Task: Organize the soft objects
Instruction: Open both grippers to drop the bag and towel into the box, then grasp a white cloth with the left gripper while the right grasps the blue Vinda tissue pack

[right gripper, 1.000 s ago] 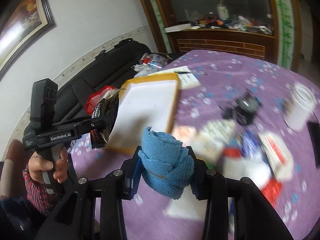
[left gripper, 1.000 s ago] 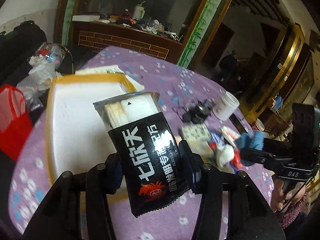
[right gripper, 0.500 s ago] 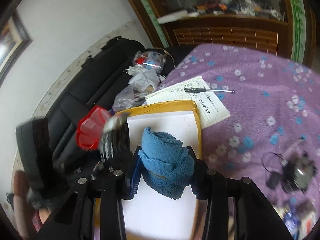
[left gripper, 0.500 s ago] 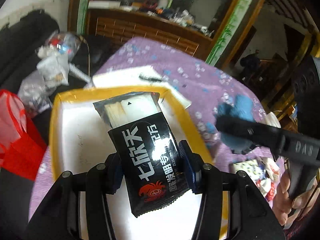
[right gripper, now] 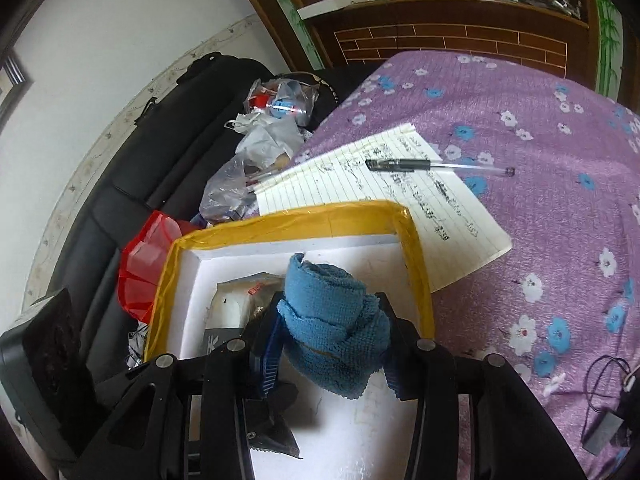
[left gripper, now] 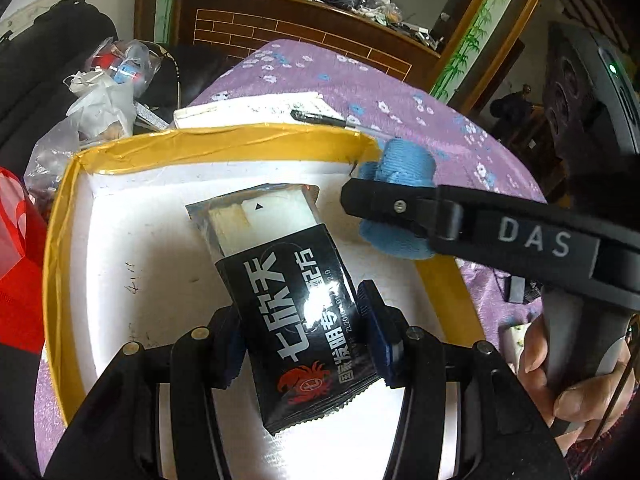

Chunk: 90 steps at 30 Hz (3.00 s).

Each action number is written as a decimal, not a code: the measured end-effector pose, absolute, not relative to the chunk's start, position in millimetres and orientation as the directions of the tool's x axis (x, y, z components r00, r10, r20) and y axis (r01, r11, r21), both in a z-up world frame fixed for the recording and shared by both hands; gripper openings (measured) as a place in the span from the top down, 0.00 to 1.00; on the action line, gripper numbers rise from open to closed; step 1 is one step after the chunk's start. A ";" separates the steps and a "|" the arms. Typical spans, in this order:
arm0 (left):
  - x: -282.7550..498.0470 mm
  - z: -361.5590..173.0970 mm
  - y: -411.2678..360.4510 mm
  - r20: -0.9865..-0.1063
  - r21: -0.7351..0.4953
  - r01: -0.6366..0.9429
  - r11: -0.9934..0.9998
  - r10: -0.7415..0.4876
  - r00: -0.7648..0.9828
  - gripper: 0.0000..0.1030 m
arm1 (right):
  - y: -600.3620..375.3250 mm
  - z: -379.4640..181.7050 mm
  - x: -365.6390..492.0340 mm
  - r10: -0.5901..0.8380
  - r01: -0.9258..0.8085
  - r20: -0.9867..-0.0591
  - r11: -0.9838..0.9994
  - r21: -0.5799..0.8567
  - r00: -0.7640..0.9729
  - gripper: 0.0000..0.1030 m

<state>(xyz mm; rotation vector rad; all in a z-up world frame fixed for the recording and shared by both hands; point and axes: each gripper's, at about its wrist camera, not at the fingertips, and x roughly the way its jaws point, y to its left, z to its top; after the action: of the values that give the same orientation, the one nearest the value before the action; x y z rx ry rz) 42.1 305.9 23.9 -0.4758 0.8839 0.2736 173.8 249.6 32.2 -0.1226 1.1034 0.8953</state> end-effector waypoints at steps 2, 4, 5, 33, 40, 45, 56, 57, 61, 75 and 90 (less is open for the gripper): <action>42.4 23.1 305.6 -0.793 -0.278 -0.417 0.865 0.038 0.608 0.39 | 250.0 28.7 174.2 0.569 -0.675 -0.808 0.656 0.337 0.149 0.55; 40.8 24.9 305.3 -0.785 -0.270 -0.420 0.867 0.055 0.617 0.28 | 250.7 28.1 174.8 0.569 -0.678 -0.808 0.656 0.332 0.155 0.49; 39.6 26.8 304.4 -0.778 -0.266 -0.418 0.868 0.063 0.625 0.26 | 250.6 28.6 175.0 0.574 -0.681 -0.805 0.650 0.337 0.150 0.44; -19.0 91.7 171.4 -0.675 -0.215 -0.220 0.952 0.018 0.738 0.26 | 42.9 108.9 92.2 0.743 -0.702 -0.638 0.564 0.434 0.203 0.32; -32.9 83.2 87.4 -0.686 -0.225 -0.049 0.973 -0.122 0.717 0.26 | -61.6 99.7 63.9 0.740 -0.677 -0.623 0.595 0.433 0.252 0.29; -34.3 67.0 29.0 -0.727 -0.216 0.034 0.976 -0.184 0.661 0.26 | -128.4 89.6 49.8 0.714 -0.631 -0.613 0.655 0.415 0.338 0.28; -7.7 25.6 -20.7 -0.786 -0.159 0.025 0.987 -0.142 0.602 0.50 | -177.8 67.3 40.6 0.690 -0.579 -0.623 0.694 0.427 0.369 0.25; -7.2 23.3 -19.6 -0.789 -0.155 0.019 0.988 -0.136 0.599 0.72 | -177.0 65.7 39.2 0.681 -0.587 -0.636 0.697 0.412 0.363 0.23; -19.5 24.0 -6.4 -0.763 -0.210 0.019 0.977 -0.177 0.622 0.87 | -172.8 51.2 34.0 0.643 -0.606 -0.689 0.707 0.366 0.334 0.21; -37.4 28.4 20.1 -0.722 -0.296 0.010 0.955 -0.231 0.653 0.87 | -135.9 7.6 15.7 0.486 -0.687 -0.821 0.707 0.168 0.300 0.48; -46.5 54.3 32.2 -0.675 -0.297 0.001 0.955 -0.211 0.707 0.87 | -132.4 43.8 -4.4 0.573 -0.718 -0.758 0.665 0.207 0.312 0.48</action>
<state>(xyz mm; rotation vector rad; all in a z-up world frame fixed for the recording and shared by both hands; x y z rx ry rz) -46.5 32.2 54.3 -0.2859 0.7791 -0.1197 -4.4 -132.4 43.8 -0.1807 0.9172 0.8575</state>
